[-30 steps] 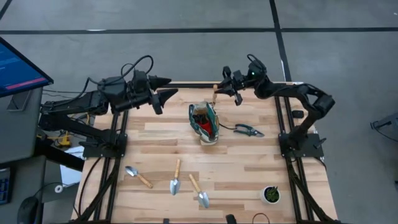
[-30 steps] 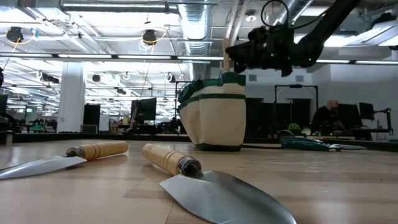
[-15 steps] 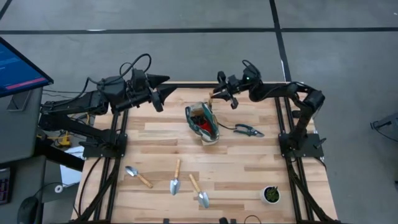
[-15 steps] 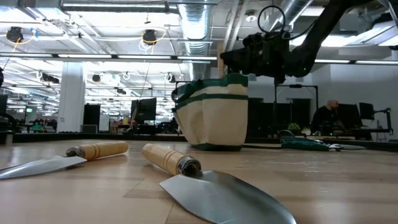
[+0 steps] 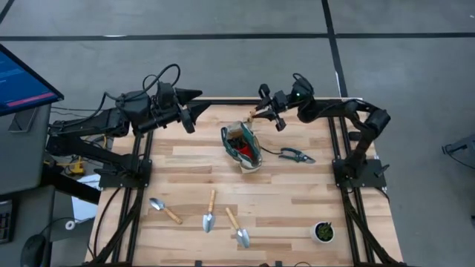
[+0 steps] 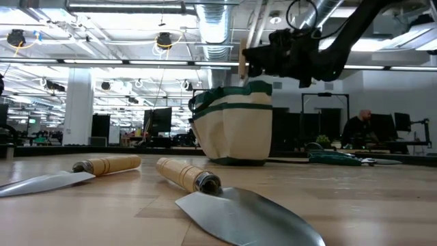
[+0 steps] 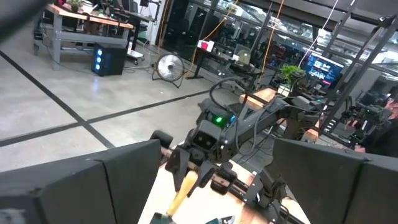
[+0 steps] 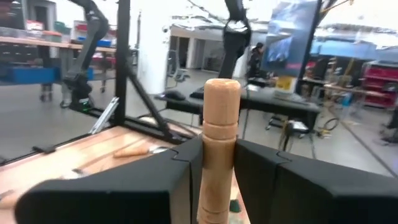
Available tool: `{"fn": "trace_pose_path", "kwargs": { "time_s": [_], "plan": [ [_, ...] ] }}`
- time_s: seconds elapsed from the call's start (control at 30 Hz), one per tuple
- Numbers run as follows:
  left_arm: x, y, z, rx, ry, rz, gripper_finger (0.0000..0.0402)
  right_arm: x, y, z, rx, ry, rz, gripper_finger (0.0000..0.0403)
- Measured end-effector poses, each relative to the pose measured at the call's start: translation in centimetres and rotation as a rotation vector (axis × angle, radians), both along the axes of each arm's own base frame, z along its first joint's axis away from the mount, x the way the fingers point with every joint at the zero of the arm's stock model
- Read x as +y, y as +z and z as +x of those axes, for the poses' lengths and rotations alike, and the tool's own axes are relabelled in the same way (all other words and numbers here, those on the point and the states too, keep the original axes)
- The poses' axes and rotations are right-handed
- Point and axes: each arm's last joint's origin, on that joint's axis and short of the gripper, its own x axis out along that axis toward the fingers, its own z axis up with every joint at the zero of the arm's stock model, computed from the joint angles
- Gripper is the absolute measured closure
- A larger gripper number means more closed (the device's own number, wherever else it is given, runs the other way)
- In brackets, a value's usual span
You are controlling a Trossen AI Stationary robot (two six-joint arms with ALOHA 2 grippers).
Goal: Pick & Place Garden tools in Gardening bag
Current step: Put the trowel into the gardening bag
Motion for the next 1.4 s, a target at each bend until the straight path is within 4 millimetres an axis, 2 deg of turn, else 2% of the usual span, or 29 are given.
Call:
{"fn": "trace_pose_path", "kwargs": {
  "time_s": [0.33, 0.63, 0.83, 1.13, 1.4],
  "plan": [
    [0.0, 0.0, 0.0, 0.0, 0.011, 0.0, 0.01, -1.6, -1.6, 1.8, 0.068, 0.106, 0.066, 0.0331],
    [0.0, 0.0, 0.0, -0.002, 0.01, -0.002, 0.01, -2.1, -2.8, 1.8, 0.096, 0.094, 0.1, 0.0331],
    [0.0, 0.0, 0.0, -0.001, 0.01, -0.002, 0.01, -1.9, -0.2, 1.0, 0.02, 0.071, 0.024, 0.0331],
    [0.0, -0.4, 0.5, 0.023, 0.009, -0.003, 0.01, -1.4, -0.1, 1.3, 0.056, 0.106, 0.086, 0.0331],
    [-0.1, -1.8, 2.2, 0.111, -0.023, -0.007, 0.01, 1.2, 5.2, -0.1, 0.028, 0.227, 0.063, 0.0331]
  ]
}}
